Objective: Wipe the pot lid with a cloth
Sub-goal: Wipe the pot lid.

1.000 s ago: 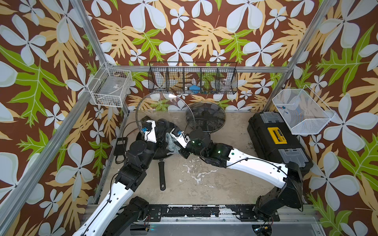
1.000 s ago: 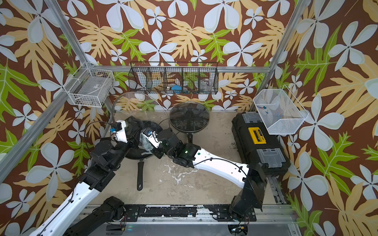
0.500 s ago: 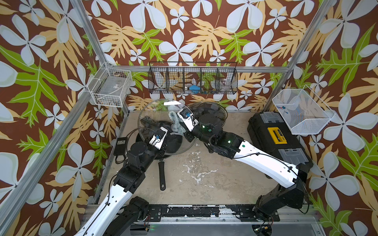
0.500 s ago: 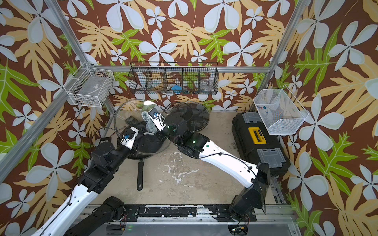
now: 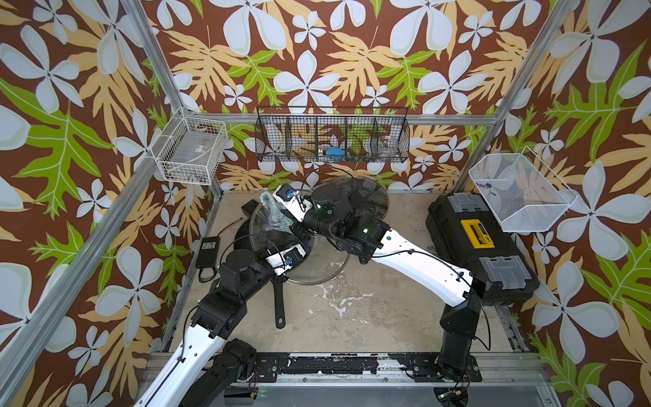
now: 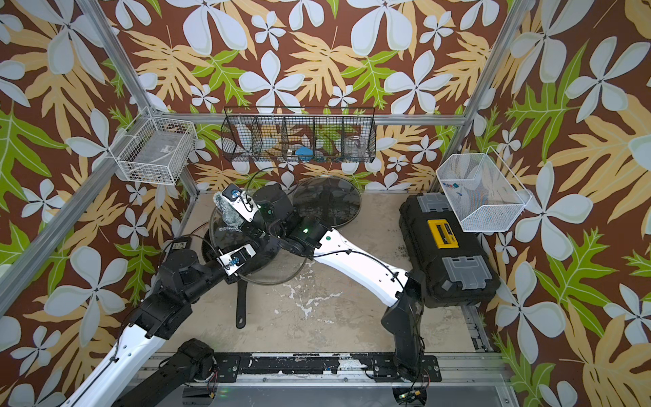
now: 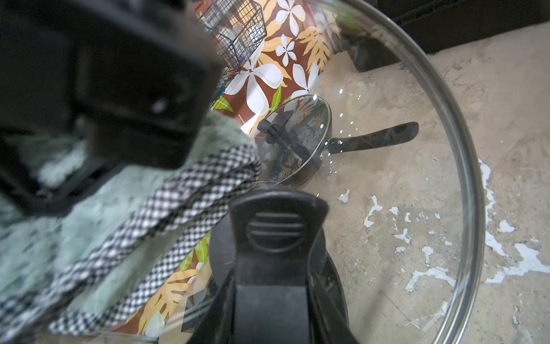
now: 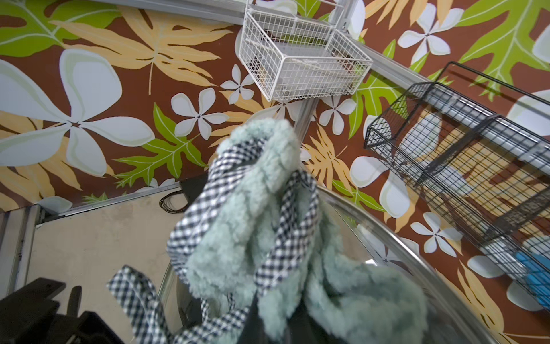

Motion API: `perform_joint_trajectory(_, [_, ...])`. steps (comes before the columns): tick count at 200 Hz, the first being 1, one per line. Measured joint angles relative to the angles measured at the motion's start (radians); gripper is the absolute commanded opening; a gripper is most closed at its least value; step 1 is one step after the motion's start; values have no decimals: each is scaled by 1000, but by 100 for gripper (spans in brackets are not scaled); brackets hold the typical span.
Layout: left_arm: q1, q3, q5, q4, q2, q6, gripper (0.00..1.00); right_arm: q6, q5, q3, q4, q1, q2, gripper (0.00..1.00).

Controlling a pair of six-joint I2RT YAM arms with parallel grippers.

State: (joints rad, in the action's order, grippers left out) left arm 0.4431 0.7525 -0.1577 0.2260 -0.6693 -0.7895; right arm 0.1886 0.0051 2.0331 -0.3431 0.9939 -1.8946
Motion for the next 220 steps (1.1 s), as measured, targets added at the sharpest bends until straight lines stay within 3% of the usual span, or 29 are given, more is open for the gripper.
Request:
perform_joint_trajectory(31, [0,-2,-4,8,7,-39,0,26,-12,31,-32,0,-14,0])
perform_joint_trajectory(61, [1,-21,4,-2,11,8,0,27,23,-91,2,-24,86,0])
perform_joint_trajectory(142, [1,-60,120,-95,3,425,0,-35,142,-549,174,-90,400,0])
perform_joint_trajectory(180, [1,-48,188,-135,-39,629,0,-77,123,-651,203,-75,432,0])
perform_joint_trajectory(220, [1,-20,231,-195,-67,750,0,-92,94,-683,219,10,388,0])
